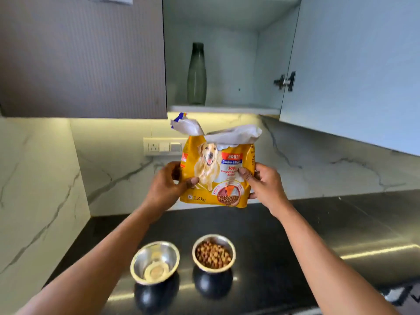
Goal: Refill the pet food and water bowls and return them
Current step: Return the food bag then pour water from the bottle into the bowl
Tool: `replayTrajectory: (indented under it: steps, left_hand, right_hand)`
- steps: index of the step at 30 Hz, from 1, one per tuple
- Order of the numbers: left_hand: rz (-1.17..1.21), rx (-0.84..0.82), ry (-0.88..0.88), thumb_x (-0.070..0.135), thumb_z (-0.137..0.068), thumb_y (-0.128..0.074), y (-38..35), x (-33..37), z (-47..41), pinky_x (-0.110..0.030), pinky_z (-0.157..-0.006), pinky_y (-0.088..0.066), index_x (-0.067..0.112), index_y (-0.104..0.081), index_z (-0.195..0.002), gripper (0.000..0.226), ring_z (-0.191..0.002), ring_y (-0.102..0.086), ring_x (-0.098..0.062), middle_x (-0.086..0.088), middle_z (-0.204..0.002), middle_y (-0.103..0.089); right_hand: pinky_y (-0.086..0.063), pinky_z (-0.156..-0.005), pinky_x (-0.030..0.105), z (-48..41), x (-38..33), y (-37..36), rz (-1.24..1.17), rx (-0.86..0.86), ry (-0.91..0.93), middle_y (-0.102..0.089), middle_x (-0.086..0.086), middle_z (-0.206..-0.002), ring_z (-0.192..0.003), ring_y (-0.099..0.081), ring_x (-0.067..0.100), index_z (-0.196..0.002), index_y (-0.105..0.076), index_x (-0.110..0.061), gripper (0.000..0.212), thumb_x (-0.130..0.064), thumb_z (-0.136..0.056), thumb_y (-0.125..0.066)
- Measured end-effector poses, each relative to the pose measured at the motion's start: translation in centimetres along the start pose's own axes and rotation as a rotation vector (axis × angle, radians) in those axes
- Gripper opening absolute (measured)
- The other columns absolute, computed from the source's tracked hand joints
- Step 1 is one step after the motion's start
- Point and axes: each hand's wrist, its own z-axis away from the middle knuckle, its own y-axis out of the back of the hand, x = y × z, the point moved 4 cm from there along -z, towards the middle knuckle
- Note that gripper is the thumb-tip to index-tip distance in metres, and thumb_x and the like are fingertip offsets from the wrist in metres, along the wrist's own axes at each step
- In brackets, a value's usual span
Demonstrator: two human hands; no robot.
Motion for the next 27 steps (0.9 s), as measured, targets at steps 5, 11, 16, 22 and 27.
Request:
replayTrajectory:
  steps: [5, 11, 16, 22, 27]
  left_hand:
    - [-0.028, 0.029, -0.117, 0.040, -0.084, -0.082, 1.4, 7.9, -7.3, -0.028, -0.071, -0.061, 0.015, -0.067, -0.116, 0.044, -0.088, -0.073, -0.014, 0.001, -0.102, -0.075]
    - [0.022, 0.002, -0.156, 0.031, -0.090, -0.076, 1.1, 14.2, -15.3, -0.026, -0.073, -0.060, 0.009, -0.062, -0.122, 0.042, -0.092, -0.073, -0.013, -0.001, -0.107, -0.073]
    - [0.045, 0.009, -0.157, 0.026, -0.091, -0.076, -0.2, 16.2, -22.9, -0.026, -0.070, -0.064, 0.014, -0.065, -0.111, 0.026, -0.090, -0.074, -0.014, 0.001, -0.100, -0.074]
    - [0.064, 0.062, -0.090, 0.024, -0.091, -0.076, -3.3, 16.0, -30.5, -0.049, -0.095, -0.059, 0.009, -0.064, -0.122, 0.037, -0.107, -0.072, -0.029, -0.010, -0.119, -0.073]
    - [0.030, 0.076, -0.016, 0.024, -0.090, -0.078, -6.1, 13.6, -33.9, -0.054, -0.101, -0.055, 0.007, -0.062, -0.131, 0.047, -0.115, -0.068, -0.032, -0.013, -0.128, -0.070]
  right_hand:
    - [-0.065, -0.053, 0.048, -6.8, -7.0, 3.0, 0.026, 0.088, 0.102, -0.081, 0.000, -0.085, -0.073, -0.080, 0.019, -0.089, -0.073, -0.026, 0.028, -0.054, -0.088, -0.073]
    - [-0.064, -0.049, 0.042, -15.5, -12.4, 6.1, 0.125, 0.142, 0.205, -0.080, -0.006, -0.077, -0.066, -0.079, 0.017, -0.089, -0.074, -0.025, 0.025, -0.049, -0.097, -0.071]
    - [-0.061, -0.047, 0.032, -23.3, -14.3, 7.9, 0.192, 0.144, 0.216, -0.078, -0.009, -0.074, -0.067, -0.078, 0.012, -0.089, -0.071, -0.029, 0.023, -0.050, -0.099, -0.067]
    - [-0.061, -0.051, 0.034, -31.5, -13.2, 8.8, 0.269, 0.139, 0.210, -0.075, -0.002, -0.090, -0.078, -0.076, 0.018, -0.103, -0.070, -0.022, 0.026, -0.048, -0.103, -0.062]
    - [-0.065, -0.075, 0.055, -35.6, -9.6, 8.8, 0.327, 0.166, 0.176, -0.078, 0.012, -0.100, -0.090, -0.076, 0.034, -0.097, -0.070, -0.019, 0.029, -0.045, -0.105, -0.060]
